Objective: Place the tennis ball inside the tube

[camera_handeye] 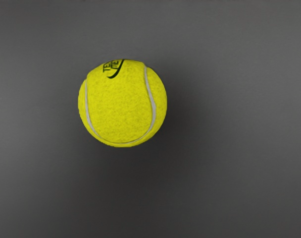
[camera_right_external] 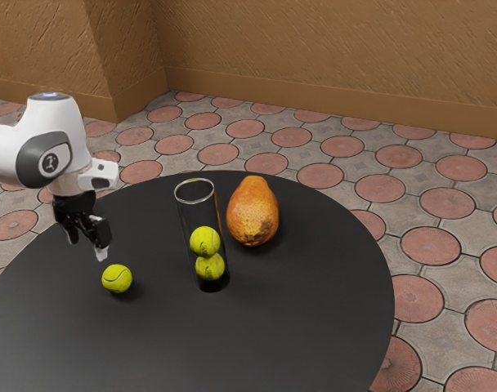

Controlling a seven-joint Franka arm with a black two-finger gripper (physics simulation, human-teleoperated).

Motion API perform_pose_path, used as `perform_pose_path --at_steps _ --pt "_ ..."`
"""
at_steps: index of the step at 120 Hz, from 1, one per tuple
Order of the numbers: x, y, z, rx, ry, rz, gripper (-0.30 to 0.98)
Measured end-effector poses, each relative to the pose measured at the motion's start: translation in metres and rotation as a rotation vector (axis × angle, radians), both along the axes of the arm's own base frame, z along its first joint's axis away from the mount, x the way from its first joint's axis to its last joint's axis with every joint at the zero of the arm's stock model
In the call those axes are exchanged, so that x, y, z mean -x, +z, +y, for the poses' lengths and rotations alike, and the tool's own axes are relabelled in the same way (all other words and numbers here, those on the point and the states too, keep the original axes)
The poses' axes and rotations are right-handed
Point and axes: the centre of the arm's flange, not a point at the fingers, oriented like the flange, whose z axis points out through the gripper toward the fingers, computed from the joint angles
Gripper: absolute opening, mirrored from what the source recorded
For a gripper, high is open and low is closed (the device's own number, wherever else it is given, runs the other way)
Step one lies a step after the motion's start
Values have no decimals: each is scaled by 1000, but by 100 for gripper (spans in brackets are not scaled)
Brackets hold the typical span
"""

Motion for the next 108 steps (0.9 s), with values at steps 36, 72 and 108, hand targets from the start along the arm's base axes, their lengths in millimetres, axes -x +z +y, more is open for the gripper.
perform_pose_path --at_steps 36,72,108 --pt "-16 -57 22 -30 26 -36 69" --pt "-29 -102 25 -17 65 -38 69" --pt "-39 -128 27 18 132 -43 69"
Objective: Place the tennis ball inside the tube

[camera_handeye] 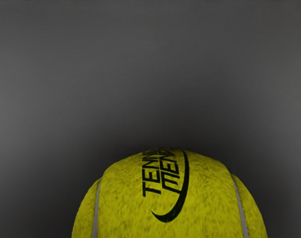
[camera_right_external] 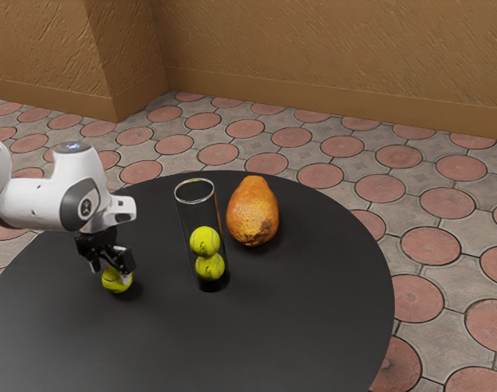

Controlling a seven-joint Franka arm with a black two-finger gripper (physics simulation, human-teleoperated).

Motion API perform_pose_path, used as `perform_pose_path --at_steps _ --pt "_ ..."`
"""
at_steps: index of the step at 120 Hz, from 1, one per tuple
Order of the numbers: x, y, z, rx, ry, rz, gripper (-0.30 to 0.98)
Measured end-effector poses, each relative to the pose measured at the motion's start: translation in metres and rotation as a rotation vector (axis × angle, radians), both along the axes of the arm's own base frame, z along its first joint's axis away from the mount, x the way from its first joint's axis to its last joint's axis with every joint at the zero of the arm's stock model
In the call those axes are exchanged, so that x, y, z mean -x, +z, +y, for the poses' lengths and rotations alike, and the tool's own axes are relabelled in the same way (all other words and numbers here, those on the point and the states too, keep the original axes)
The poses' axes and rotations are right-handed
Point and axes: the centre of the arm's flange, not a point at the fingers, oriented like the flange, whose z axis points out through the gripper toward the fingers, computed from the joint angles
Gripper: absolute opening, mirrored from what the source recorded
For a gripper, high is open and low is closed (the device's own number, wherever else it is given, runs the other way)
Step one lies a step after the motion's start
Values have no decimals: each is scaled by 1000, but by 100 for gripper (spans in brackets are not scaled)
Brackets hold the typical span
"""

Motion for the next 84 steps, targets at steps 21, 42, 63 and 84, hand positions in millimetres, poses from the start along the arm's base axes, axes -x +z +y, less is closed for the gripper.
perform_pose_path --at_steps 21,42,63,84 --pt "-2 -10 -1 0 4 1 69" --pt "-3 -13 -1 4 13 -9 62" --pt "-4 -12 -1 4 22 -18 36" --pt "-6 5 -2 6 30 -44 30"
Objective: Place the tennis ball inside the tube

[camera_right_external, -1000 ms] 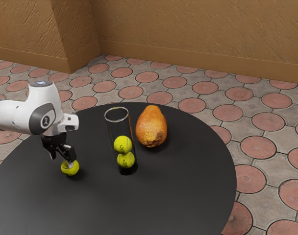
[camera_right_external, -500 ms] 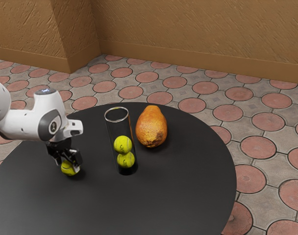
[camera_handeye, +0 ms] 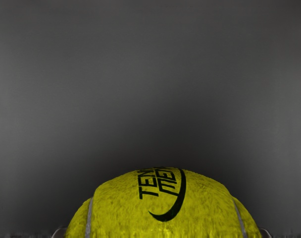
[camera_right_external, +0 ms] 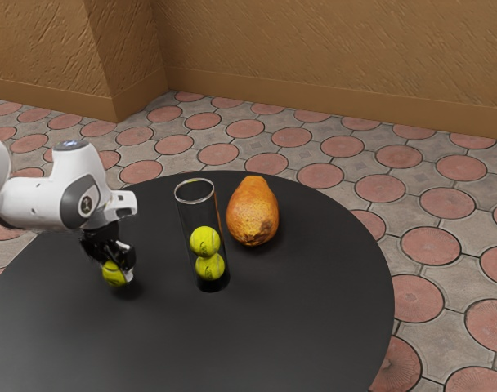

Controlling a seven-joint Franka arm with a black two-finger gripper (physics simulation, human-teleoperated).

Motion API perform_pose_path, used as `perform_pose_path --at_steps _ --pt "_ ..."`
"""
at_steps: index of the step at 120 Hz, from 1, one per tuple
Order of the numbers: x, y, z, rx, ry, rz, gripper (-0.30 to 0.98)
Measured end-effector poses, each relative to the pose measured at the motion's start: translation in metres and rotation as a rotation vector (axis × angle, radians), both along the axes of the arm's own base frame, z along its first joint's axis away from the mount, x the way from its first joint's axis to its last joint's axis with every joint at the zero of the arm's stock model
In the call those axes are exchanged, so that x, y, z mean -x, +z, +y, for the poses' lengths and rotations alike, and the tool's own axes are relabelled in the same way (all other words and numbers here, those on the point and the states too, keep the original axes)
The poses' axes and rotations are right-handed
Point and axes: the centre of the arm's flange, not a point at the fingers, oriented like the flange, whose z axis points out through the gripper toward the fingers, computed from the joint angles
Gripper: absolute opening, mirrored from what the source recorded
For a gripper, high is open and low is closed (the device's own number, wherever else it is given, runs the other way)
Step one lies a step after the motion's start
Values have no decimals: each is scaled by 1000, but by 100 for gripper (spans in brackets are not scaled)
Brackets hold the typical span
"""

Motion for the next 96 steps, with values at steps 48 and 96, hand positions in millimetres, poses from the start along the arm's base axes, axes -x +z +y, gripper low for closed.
perform_pose_path --at_steps 48,96 --pt "12 102 -5 58 22 -19 10" --pt "-13 198 -45 57 -81 25 8"
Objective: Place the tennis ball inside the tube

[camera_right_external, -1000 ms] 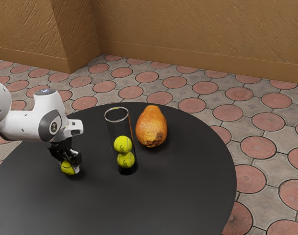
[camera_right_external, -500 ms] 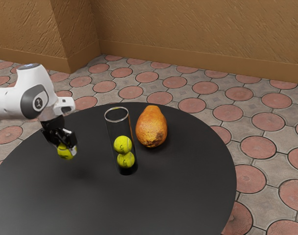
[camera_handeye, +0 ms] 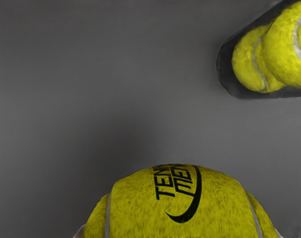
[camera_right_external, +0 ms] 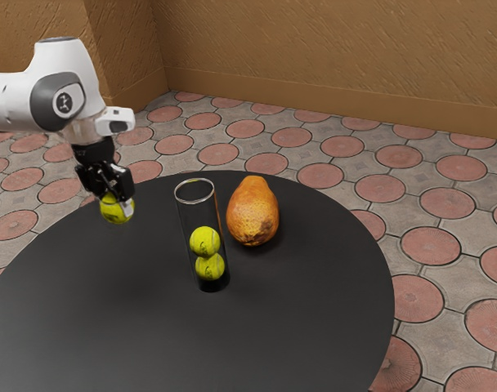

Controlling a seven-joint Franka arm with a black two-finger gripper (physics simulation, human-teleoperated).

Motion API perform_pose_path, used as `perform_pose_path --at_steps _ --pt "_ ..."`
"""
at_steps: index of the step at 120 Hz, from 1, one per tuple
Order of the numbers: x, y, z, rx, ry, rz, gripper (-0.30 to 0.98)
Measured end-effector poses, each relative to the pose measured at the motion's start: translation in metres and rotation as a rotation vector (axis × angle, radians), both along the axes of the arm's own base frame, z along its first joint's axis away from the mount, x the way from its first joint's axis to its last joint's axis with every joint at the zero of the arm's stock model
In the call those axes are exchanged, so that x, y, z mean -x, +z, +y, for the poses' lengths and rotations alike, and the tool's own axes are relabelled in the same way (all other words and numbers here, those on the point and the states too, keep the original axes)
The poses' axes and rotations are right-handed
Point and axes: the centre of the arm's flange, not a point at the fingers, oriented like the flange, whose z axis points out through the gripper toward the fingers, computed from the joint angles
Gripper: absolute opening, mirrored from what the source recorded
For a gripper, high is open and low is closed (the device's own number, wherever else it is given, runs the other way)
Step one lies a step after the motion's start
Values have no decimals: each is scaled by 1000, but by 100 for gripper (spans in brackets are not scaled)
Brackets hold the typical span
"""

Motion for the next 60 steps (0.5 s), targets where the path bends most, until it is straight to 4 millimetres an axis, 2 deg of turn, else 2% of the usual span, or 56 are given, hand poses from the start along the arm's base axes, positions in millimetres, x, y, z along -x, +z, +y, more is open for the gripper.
perform_pose_path --at_steps 31,60 --pt "-15 53 -31 -48 -95 -7 8" --pt "-47 73 -76 -72 -192 -21 8"
